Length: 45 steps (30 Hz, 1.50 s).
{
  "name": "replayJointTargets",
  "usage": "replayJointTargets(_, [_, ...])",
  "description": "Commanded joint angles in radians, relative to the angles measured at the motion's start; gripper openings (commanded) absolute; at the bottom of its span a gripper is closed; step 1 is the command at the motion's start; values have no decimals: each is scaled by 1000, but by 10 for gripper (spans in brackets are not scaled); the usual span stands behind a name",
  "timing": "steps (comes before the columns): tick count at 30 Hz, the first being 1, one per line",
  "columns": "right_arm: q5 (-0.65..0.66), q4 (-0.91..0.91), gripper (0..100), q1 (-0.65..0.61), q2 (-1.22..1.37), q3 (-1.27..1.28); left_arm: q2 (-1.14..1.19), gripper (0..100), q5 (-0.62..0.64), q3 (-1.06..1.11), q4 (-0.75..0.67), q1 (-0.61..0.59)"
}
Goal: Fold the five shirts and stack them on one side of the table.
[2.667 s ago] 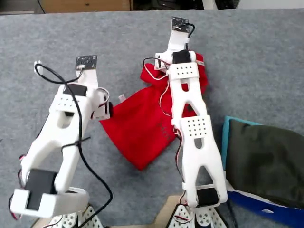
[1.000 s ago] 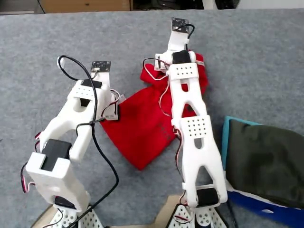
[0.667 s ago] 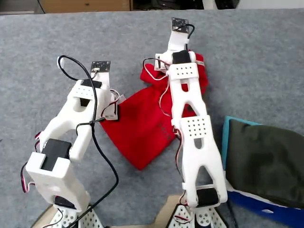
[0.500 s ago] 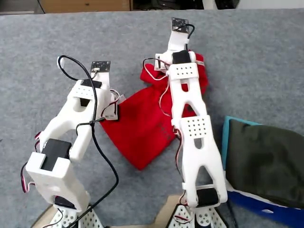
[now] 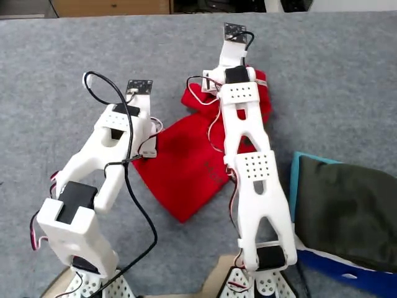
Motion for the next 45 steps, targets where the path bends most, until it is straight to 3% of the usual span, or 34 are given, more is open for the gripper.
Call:
replayJointTargets(1, [-6,-17,5,18,-8,-53,-4,50,2,-54,5,18])
replayJointTargets(16, [-6,-11,5,18,-10,-53,-4,22,-5,-351,275,8])
replayJointTargets(22, [-6,-9,5,18,-10,-53,5,25,-6,-351,296,15])
replayJointTargets(29, [-6,-9,5,18,-8,-53,7,199,-6,-350,304,8])
replayJointTargets(37, [-6,-9,5,18,-8,-53,7,202,-6,-339,281,6])
replayJointTargets(45, [-6,-14,5,18,-8,-53,27,202,-209,-259,239,-100])
